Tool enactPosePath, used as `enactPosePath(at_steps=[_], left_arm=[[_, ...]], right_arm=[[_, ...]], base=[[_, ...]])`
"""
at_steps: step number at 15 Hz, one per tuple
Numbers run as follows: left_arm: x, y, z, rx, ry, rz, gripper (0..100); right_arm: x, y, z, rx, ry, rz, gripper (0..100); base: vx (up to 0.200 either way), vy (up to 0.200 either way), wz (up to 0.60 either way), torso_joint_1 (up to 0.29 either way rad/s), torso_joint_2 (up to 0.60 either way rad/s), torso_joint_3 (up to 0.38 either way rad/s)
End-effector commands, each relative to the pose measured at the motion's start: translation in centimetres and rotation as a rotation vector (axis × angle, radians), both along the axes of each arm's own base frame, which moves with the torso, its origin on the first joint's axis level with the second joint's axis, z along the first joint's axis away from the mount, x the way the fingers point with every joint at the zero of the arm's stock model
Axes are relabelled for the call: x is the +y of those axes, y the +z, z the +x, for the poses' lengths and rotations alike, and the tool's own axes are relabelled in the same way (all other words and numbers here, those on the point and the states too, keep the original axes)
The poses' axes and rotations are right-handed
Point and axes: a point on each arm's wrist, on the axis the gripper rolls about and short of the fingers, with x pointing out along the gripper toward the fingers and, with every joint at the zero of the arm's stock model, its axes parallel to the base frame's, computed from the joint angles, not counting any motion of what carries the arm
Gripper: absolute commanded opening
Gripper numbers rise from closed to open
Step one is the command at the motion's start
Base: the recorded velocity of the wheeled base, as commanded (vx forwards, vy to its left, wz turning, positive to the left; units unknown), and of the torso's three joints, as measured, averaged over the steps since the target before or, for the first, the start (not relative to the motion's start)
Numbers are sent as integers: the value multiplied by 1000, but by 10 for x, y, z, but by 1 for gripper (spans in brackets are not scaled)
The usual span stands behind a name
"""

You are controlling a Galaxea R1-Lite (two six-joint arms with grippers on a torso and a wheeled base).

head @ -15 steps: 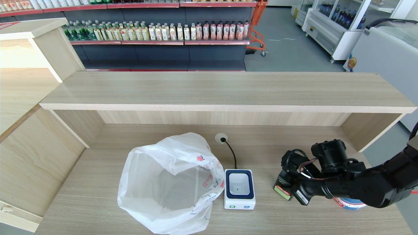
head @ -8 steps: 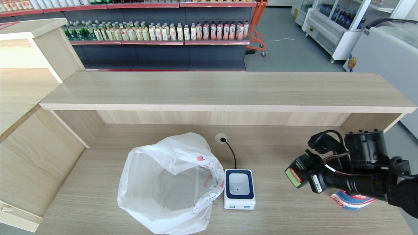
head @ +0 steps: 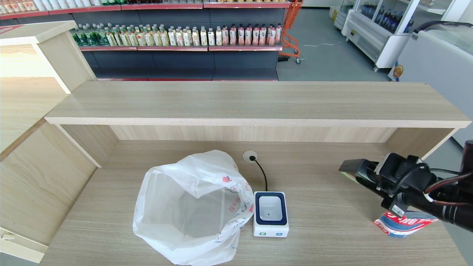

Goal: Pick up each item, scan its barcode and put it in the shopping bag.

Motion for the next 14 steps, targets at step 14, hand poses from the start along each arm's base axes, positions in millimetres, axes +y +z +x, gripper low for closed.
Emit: enactPosePath(at_steps=[14], left_arm=[[0,0,0,0,2,0,100]], right_arm=[[49,-48,-2,-930,1380,-874,0]], base=[[0,0,0,0,0,0]])
